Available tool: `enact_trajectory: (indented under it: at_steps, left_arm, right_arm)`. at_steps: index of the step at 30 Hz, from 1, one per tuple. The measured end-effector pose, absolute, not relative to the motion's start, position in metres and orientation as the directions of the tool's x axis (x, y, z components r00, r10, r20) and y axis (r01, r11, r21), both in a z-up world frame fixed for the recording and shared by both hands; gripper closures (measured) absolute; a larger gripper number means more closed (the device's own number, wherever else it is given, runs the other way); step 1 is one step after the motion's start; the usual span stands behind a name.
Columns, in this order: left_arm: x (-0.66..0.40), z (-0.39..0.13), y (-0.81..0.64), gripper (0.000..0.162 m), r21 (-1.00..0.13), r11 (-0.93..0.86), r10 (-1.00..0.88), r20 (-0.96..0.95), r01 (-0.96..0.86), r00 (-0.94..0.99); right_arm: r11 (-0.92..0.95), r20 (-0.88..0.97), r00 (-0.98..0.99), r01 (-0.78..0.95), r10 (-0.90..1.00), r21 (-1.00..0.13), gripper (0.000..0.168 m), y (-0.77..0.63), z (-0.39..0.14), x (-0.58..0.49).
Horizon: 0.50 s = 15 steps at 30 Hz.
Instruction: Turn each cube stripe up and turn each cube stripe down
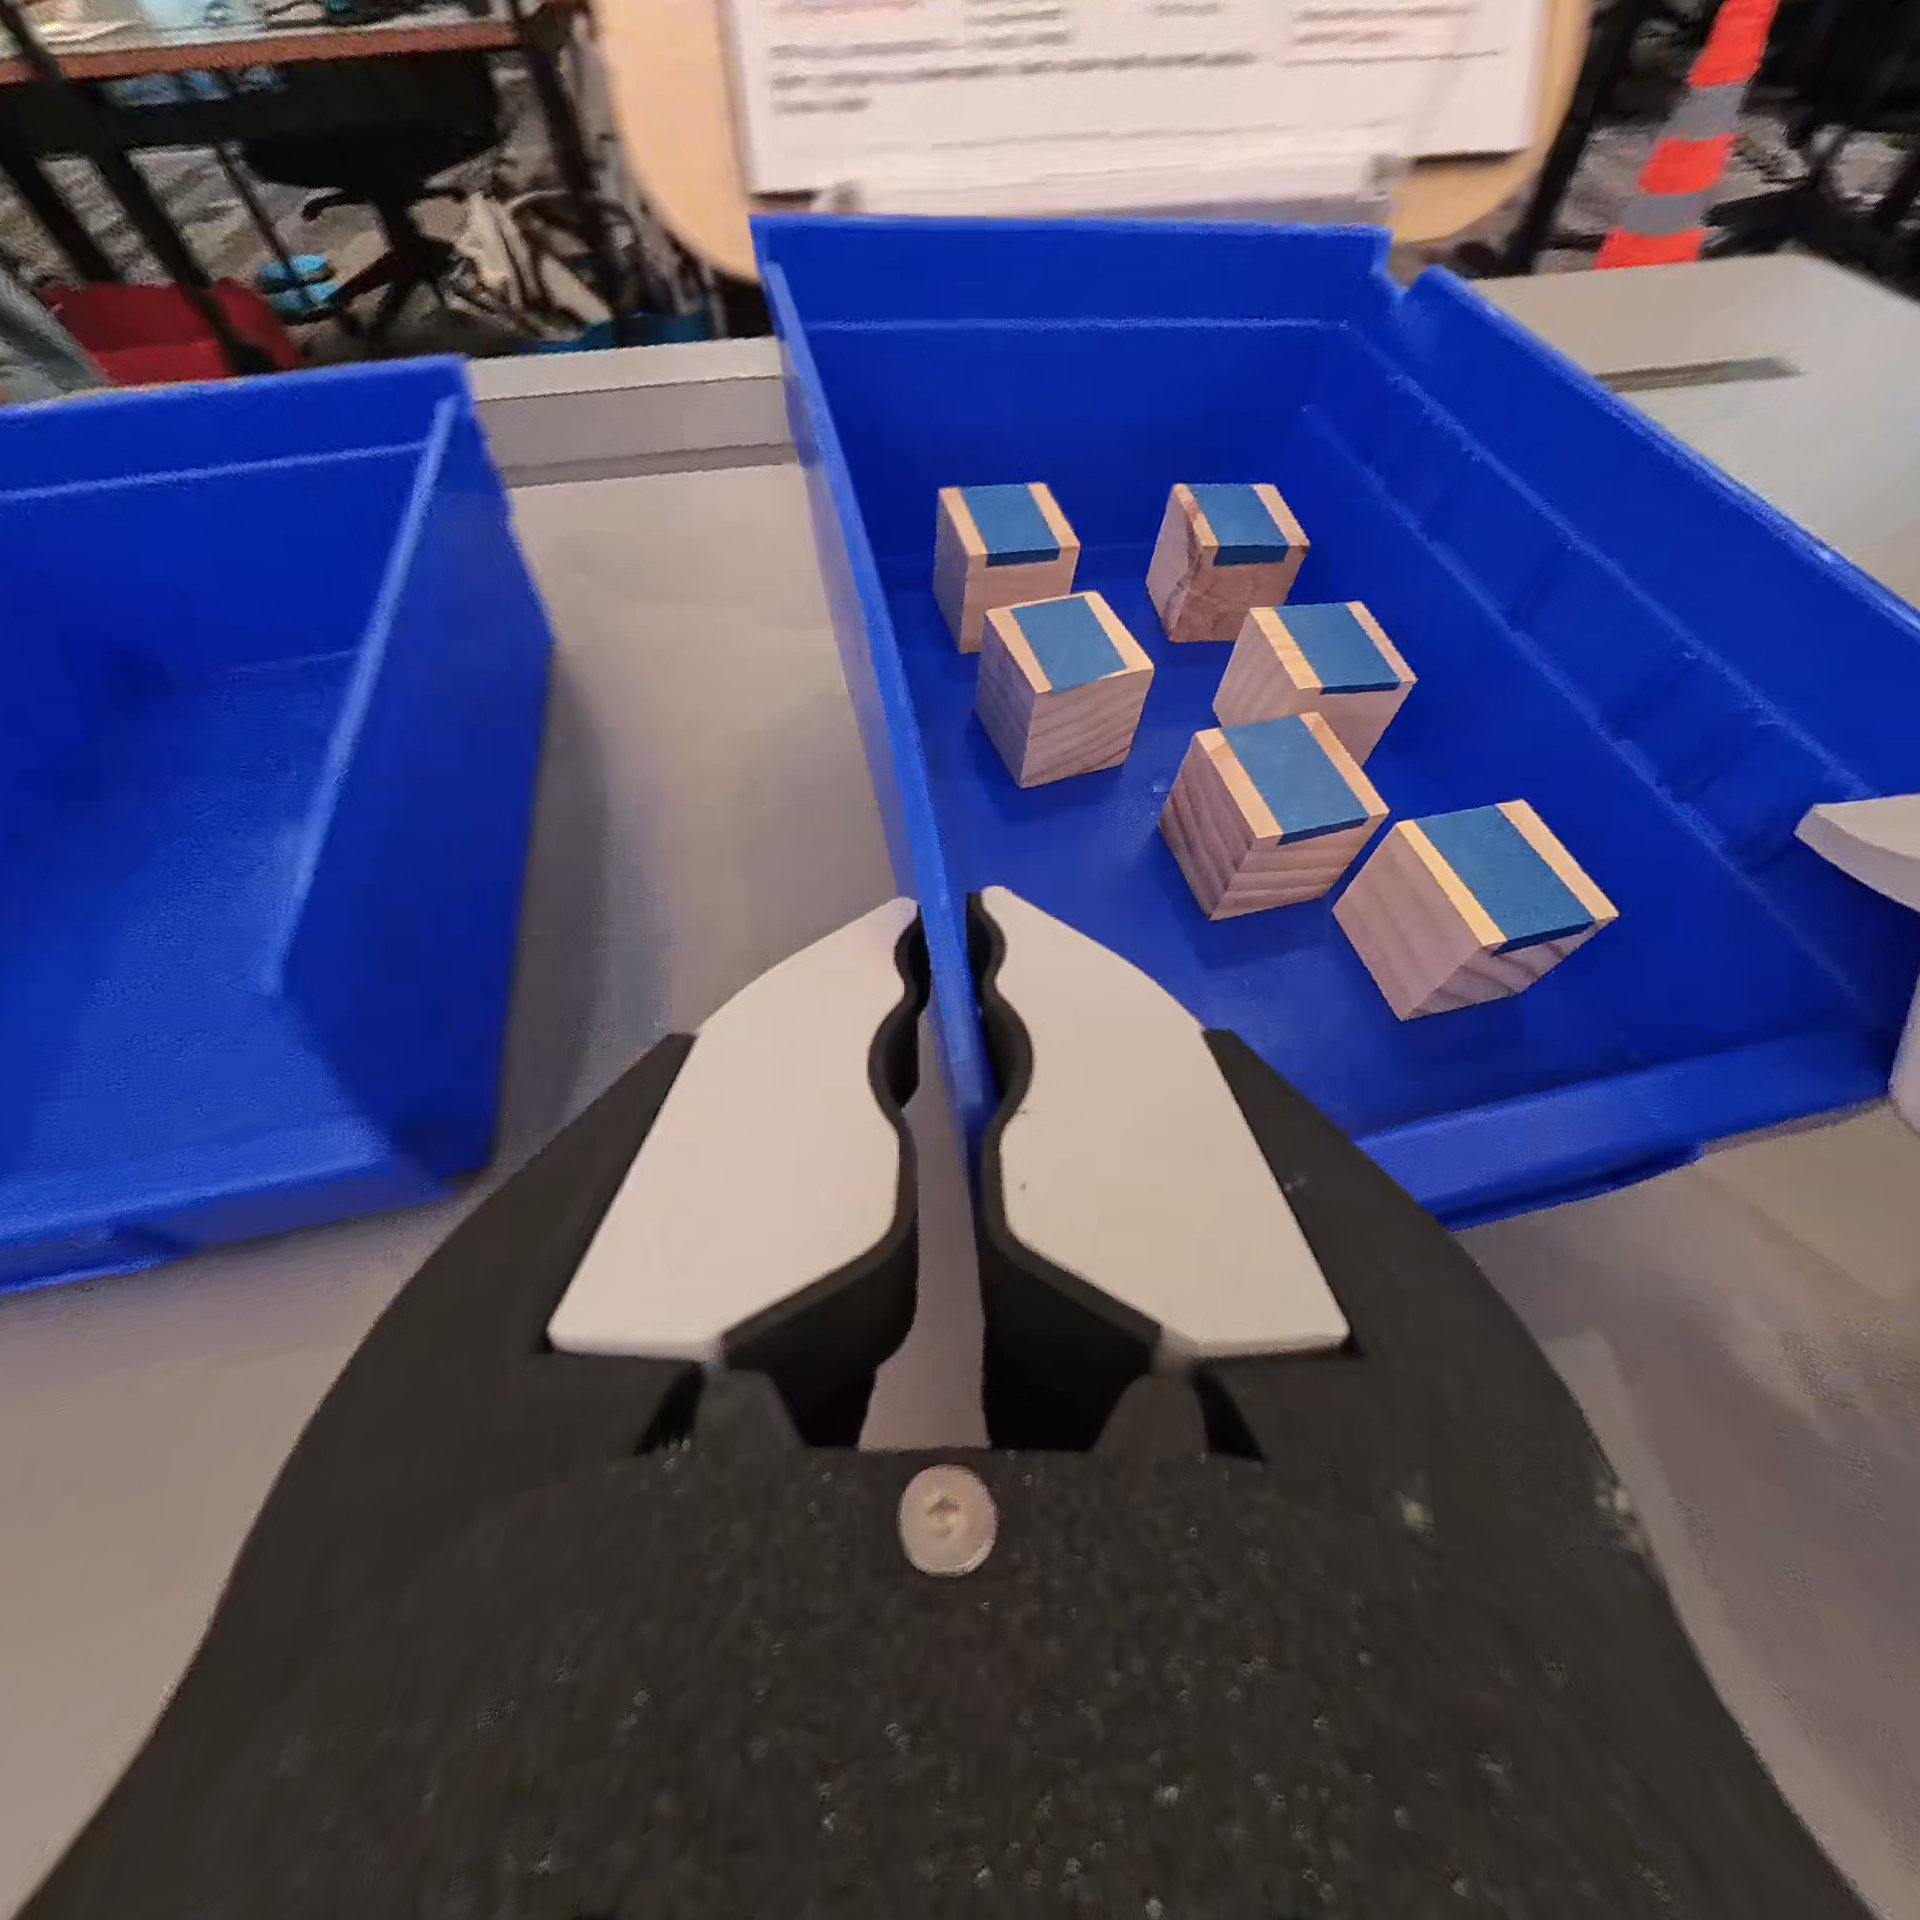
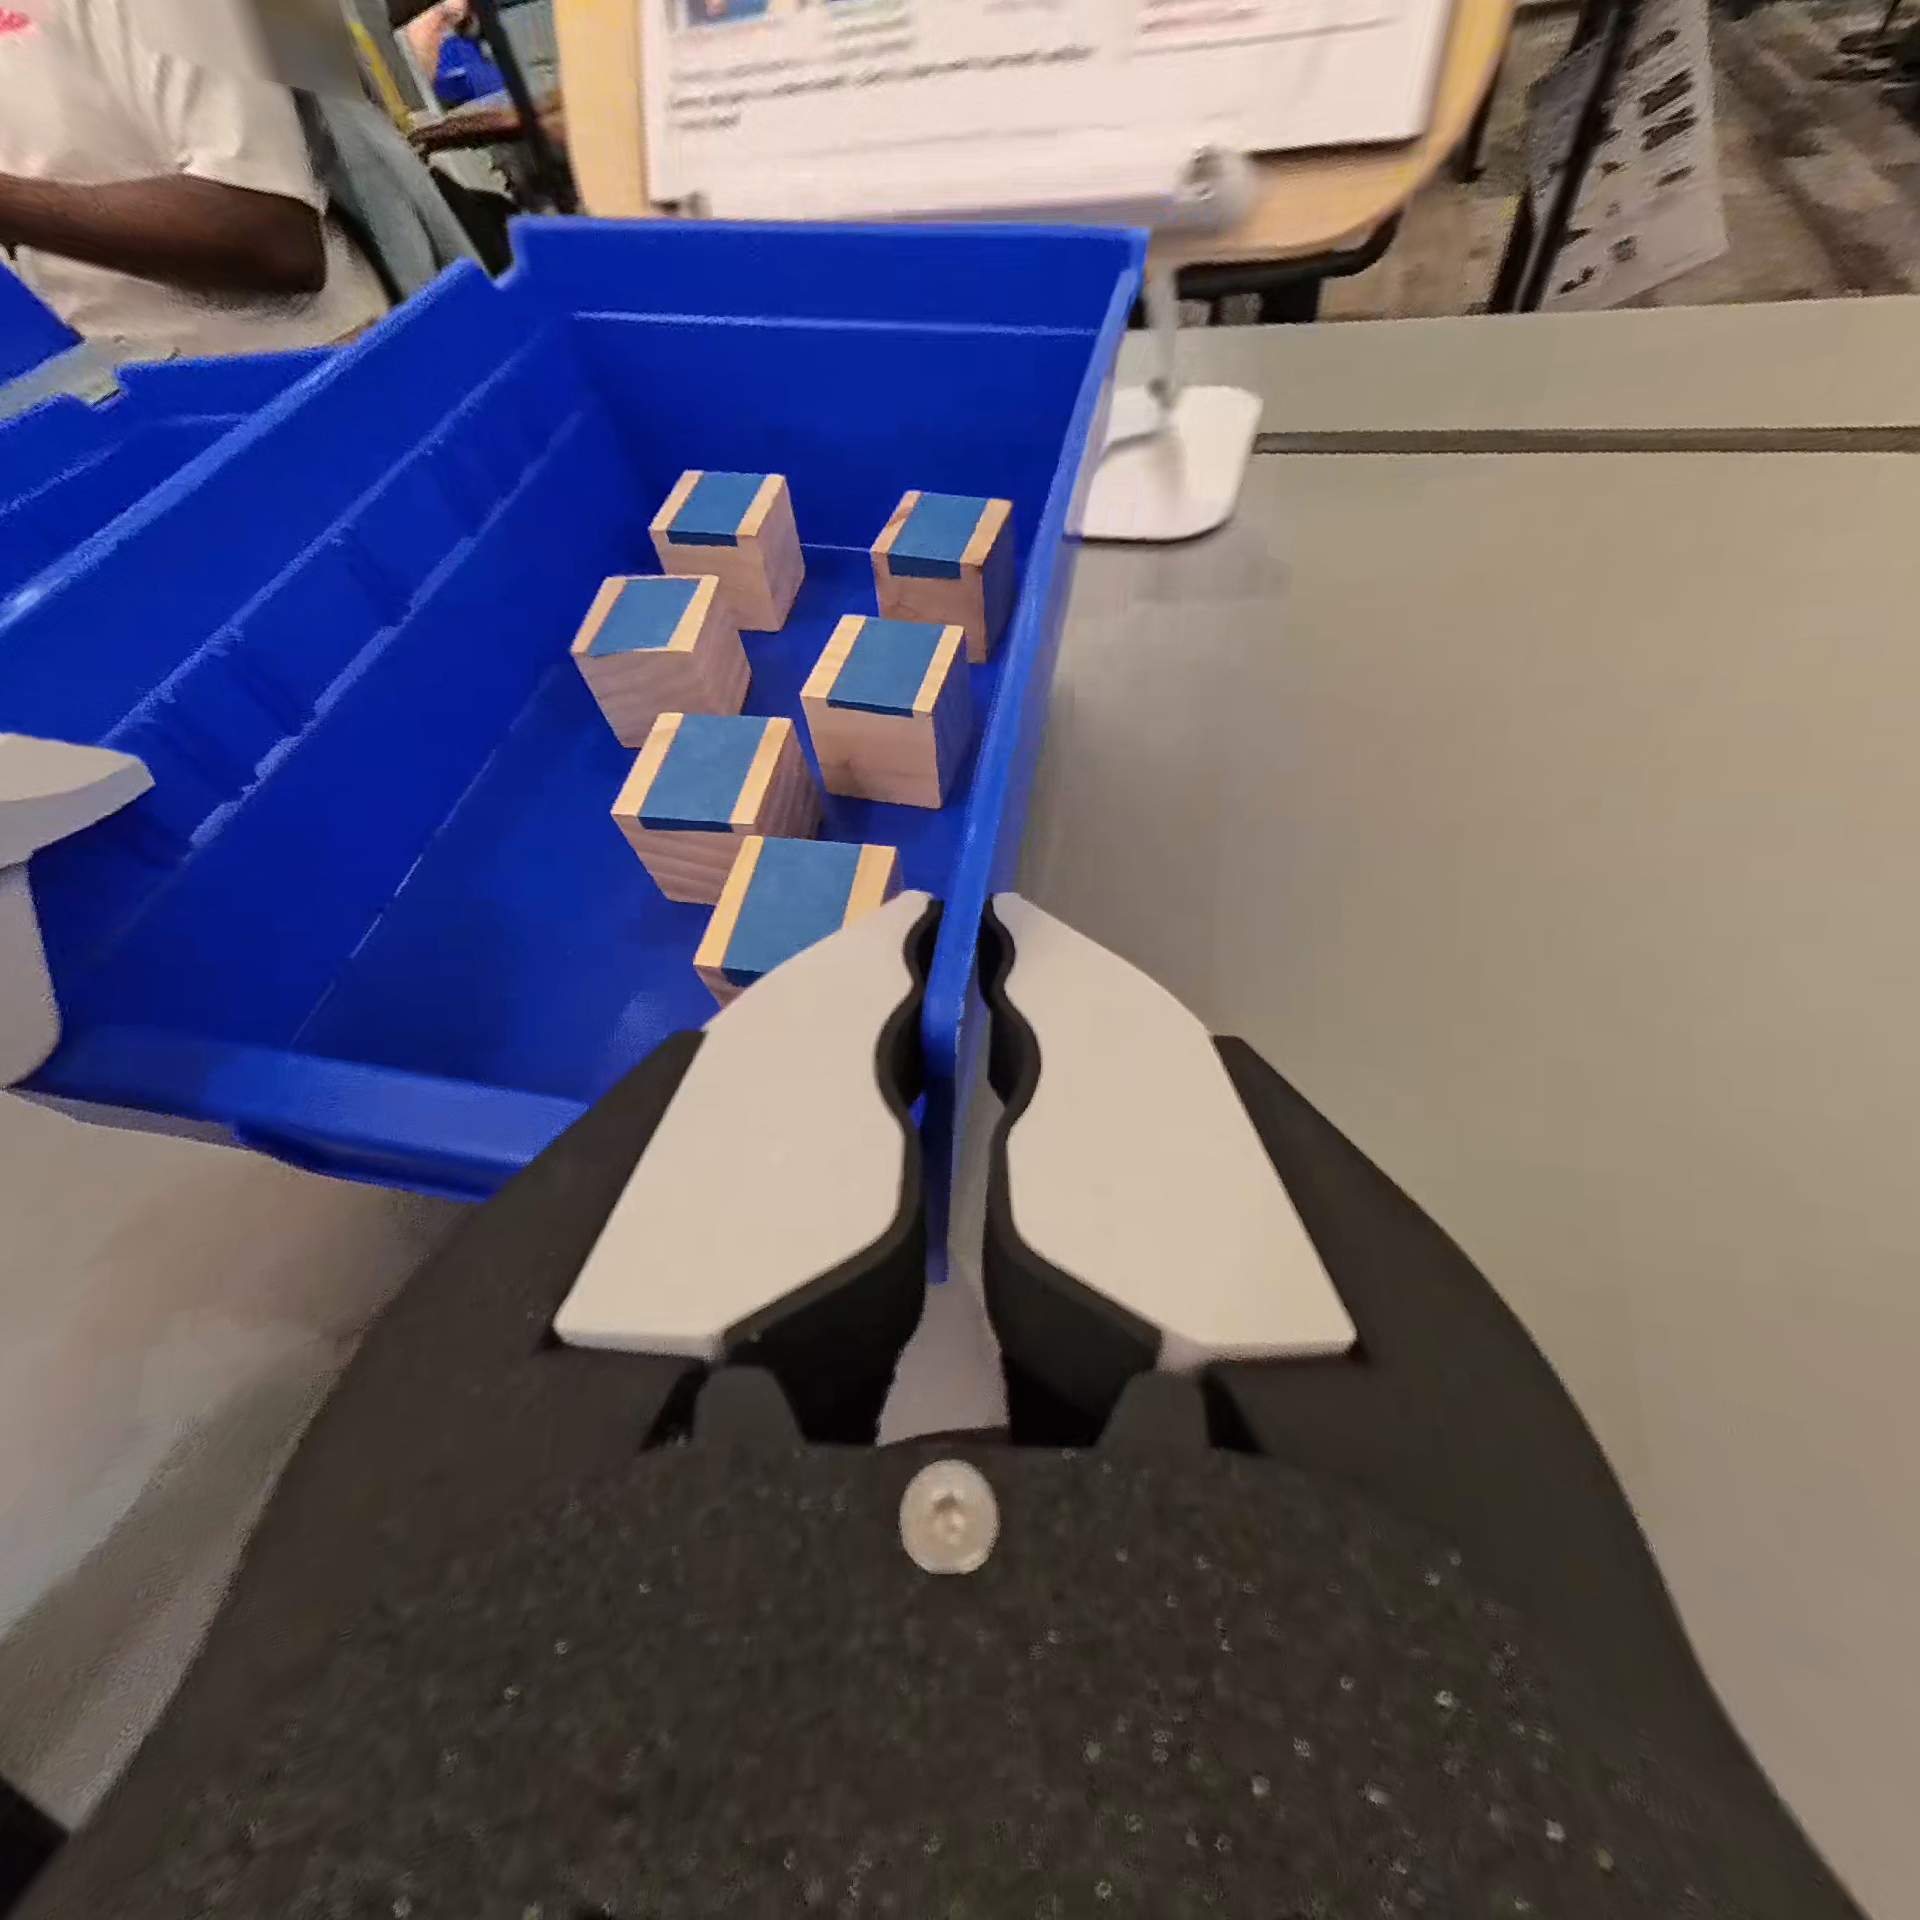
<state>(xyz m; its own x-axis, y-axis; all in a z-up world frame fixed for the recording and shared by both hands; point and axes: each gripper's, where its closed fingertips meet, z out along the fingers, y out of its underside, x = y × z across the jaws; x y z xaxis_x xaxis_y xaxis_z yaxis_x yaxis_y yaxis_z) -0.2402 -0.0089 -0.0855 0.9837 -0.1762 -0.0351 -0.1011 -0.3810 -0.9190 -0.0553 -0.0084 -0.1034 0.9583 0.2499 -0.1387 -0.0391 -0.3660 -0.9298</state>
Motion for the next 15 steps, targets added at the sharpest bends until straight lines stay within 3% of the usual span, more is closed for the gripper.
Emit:
enact_trajectory:
  at_steps: [7, 11, 13, 15]
  left_arm:
    - [-0.286, -0.112, 0.008, 0.157, -0.887, -0.460, -0.098, -0.005, -0.050, 0.995]
    - [-0.277, -0.118, 0.004, 0.130, -0.873, -0.486, -0.155, 0.124, 0.034, 0.980]
    - [-0.273, -0.102, -0.011, 0.102, -0.874, -0.483, -0.214, 0.178, 0.054, 0.961]
    - [-0.288, -0.081, -0.031, 0.100, -0.896, -0.444, -0.250, 0.143, 0.018, 0.958]
  right_arm:
    - [-0.401, -0.167, 0.953, -0.054, 0.252, -0.914, 0.163, 0.012, -0.121, -0.099]
    - [-0.353, -0.092, 0.933, 0.039, 0.347, -0.935, 0.146, 0.008, -0.119, -0.109]
    - [-0.294, -0.084, 0.920, 0.036, 0.383, -0.955, 0.127, -0.004, -0.113, -0.101]
    - [-0.225, -0.074, 0.906, 0.025, 0.418, -0.974, 0.124, -0.022, -0.106, -0.090]
